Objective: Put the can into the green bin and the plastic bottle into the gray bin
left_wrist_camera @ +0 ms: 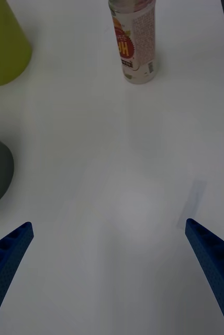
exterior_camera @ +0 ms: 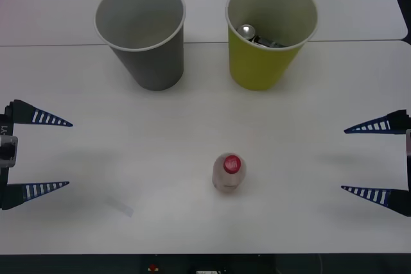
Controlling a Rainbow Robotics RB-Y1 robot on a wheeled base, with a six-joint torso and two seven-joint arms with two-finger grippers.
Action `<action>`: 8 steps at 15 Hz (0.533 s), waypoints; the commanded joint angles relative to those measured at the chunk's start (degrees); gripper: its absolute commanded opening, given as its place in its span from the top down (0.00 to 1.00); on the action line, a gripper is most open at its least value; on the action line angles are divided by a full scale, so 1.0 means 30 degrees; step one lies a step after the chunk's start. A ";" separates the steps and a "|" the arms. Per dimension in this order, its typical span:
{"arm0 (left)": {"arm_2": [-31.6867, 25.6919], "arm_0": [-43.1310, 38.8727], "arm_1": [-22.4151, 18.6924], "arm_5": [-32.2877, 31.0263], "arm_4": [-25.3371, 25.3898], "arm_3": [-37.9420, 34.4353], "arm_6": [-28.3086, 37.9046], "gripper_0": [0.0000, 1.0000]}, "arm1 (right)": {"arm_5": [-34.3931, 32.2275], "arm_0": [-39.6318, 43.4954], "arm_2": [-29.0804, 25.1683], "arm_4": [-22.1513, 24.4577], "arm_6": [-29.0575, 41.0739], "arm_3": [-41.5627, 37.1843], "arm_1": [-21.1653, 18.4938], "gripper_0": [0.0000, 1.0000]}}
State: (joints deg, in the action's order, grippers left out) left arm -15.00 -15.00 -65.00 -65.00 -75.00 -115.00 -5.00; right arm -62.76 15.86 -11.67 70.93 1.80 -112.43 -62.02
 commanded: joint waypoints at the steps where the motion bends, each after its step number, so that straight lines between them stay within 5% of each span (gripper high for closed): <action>1: 0.0000 0.0001 0.0000 0.0000 0.0000 0.0000 0.0000 0.00 | 0.0793 -0.0188 0.1428 -0.0468 -0.0542 0.0357 0.0340 0.00; 8: 0.0000 0.0001 0.0000 0.0000 0.0000 0.0000 0.0000 0.00 | 0.0764 -0.1448 0.3654 -0.0966 -0.3706 0.1998 0.2537 0.00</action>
State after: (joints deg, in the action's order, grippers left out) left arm -15.00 -15.00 -65.00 -65.00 -75.00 -115.00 -5.00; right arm -60.44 12.10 -1.65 68.75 -7.98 -107.47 -54.89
